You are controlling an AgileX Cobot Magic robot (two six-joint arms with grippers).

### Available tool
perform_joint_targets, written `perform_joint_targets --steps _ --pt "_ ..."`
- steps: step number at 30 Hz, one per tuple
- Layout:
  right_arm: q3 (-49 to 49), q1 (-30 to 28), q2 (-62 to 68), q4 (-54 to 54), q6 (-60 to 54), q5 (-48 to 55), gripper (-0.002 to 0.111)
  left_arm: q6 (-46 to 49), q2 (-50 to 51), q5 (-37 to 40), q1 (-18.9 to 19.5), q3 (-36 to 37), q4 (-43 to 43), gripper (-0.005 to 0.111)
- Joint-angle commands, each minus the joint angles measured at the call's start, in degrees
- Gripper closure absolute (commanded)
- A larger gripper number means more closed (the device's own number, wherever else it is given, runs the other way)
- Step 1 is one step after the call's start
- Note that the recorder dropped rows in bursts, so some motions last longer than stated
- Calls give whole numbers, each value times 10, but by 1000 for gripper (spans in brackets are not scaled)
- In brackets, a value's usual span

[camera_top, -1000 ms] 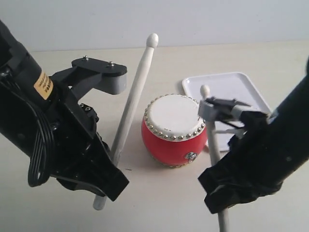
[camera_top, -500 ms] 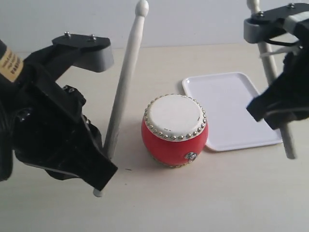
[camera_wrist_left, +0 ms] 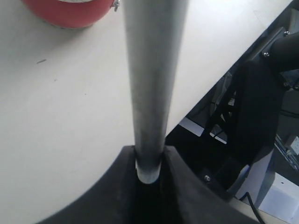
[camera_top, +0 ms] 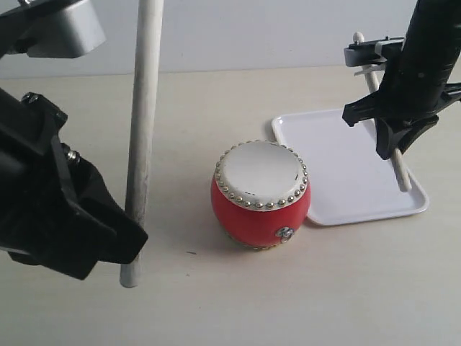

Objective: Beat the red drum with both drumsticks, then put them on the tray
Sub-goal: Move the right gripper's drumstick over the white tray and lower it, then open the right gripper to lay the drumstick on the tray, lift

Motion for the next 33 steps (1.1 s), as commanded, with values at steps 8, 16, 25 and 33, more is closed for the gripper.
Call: perform_joint_targets --steps 8,16,25,33 --pt "-24 -11 81 -22 -4 -10 108 -8 -7 11 -2 -4 -44 107" --pt "-24 -11 104 -25 12 -65 108 -11 -7 11 -2 -4 -43 107" --pt "-24 -11 121 -58 58 -128 108 -11 -7 10 -2 -4 -41 107" --pt "-24 -11 130 -58 87 -150 108 -11 -7 10 -2 -4 -41 107"
